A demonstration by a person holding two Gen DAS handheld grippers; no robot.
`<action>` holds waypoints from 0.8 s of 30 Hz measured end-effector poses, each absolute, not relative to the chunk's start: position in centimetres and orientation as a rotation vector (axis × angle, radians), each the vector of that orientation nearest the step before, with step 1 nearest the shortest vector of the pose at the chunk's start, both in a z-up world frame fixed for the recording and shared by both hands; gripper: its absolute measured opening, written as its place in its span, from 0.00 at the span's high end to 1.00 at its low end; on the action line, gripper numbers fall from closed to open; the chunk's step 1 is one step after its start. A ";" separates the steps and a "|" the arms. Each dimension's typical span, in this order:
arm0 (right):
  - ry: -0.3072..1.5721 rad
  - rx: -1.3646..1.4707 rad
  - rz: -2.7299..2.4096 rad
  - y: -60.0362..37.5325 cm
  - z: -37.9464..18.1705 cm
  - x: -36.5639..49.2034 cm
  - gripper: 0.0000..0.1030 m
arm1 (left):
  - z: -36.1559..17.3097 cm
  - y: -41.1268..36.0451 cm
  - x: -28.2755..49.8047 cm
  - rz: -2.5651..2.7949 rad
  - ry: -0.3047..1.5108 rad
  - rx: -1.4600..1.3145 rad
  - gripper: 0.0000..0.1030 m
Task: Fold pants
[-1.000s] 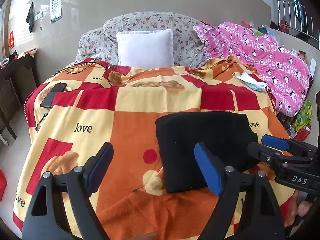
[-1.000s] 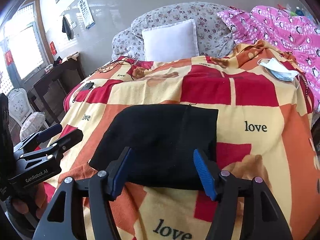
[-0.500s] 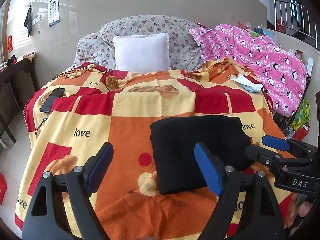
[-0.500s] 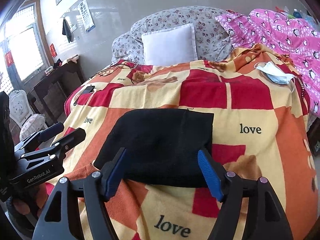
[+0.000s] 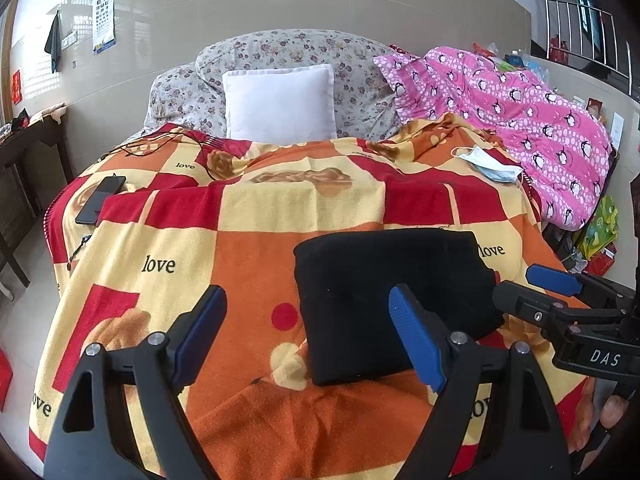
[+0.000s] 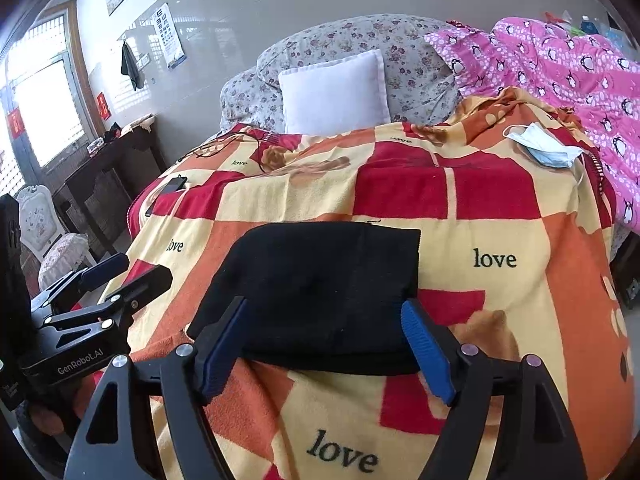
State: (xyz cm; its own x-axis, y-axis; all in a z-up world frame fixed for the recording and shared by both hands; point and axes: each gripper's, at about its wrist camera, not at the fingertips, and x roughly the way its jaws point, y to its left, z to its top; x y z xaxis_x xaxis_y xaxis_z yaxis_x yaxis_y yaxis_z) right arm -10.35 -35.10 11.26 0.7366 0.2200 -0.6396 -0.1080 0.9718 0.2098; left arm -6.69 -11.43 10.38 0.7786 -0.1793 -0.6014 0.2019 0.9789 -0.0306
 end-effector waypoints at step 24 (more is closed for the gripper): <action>0.742 0.167 0.179 -35.1 10.5 -9.7 0.22 | 10.0 -11.6 -6.6 -0.211 0.657 0.044 0.19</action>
State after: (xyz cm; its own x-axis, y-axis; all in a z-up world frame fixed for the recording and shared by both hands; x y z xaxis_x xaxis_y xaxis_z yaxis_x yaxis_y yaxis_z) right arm -9.72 -35.15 10.55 0.7232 0.2200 -0.6546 -0.1020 0.9715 0.2138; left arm -6.60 -11.61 10.01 0.7711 -0.1802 -0.6107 0.2083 0.9777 -0.0255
